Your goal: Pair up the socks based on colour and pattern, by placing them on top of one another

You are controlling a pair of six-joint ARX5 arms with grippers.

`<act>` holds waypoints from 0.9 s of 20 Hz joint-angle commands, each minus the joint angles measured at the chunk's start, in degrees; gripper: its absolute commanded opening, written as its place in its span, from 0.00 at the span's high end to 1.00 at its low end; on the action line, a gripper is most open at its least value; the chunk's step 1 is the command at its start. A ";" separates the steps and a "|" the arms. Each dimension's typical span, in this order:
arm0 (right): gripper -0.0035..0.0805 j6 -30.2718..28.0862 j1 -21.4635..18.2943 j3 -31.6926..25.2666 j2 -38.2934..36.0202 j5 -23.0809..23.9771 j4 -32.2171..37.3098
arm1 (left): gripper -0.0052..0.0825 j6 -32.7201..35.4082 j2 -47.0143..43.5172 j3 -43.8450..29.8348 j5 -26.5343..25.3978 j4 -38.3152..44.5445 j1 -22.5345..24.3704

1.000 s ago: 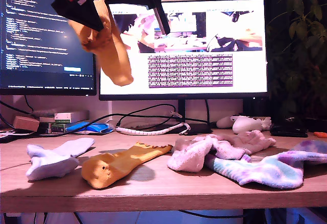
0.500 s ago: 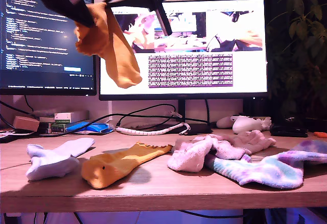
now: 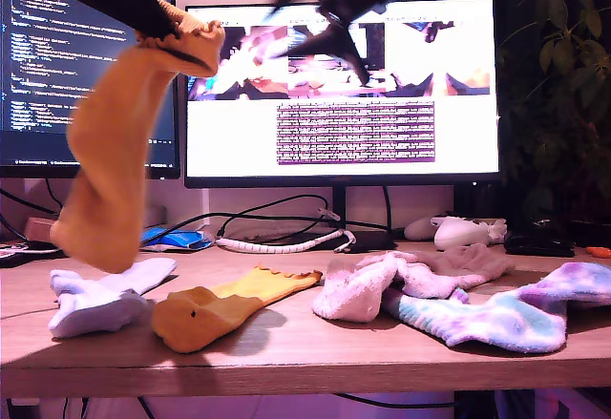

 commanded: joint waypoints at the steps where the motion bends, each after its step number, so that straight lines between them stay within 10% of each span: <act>1: 0.97 -8.79 0.70 0.63 -3.63 9.90 -5.31 | 0.97 -0.39 0.22 0.13 0.52 0.20 0.44; 4: 0.97 -15.21 1.73 0.48 -6.67 23.02 -11.63 | 0.97 -1.81 0.22 0.13 2.95 0.11 0.59; 10: 0.97 -15.98 3.19 -4.39 -16.63 30.47 -10.03 | 0.97 -10.23 0.37 0.15 7.52 3.34 2.89; 18: 0.97 -12.98 3.06 -35.23 -39.41 41.18 14.78 | 0.97 -17.84 0.79 0.13 12.28 8.68 3.74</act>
